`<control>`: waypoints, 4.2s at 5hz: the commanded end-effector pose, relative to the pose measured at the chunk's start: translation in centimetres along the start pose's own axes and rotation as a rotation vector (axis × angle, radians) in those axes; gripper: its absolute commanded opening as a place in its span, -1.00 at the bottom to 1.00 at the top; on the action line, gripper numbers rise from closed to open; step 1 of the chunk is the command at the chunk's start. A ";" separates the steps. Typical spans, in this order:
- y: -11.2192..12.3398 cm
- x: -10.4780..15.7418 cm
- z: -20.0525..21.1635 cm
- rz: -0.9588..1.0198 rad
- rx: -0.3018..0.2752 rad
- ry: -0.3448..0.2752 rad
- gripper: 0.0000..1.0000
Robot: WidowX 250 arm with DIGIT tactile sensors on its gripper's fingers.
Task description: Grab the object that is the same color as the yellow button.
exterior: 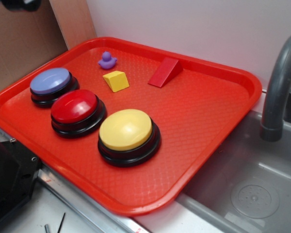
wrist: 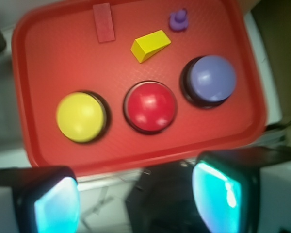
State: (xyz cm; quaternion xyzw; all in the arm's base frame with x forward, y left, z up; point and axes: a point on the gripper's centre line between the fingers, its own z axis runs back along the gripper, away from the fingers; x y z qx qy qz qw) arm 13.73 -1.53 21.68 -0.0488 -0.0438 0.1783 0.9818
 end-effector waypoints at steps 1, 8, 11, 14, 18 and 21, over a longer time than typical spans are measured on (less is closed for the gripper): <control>0.6 4.7 -3.9 0.466 -0.111 -0.054 1.00; 1.8 14.3 -18.2 0.891 0.102 -0.133 1.00; 1.6 13.9 -19.9 0.915 0.129 -0.165 -1.00; 1.2 14.2 -16.7 0.829 0.099 -0.133 -1.00; -4.0 9.6 -2.1 0.125 -0.065 -0.023 -1.00; -2.8 10.4 -0.5 0.253 -0.065 -0.032 -1.00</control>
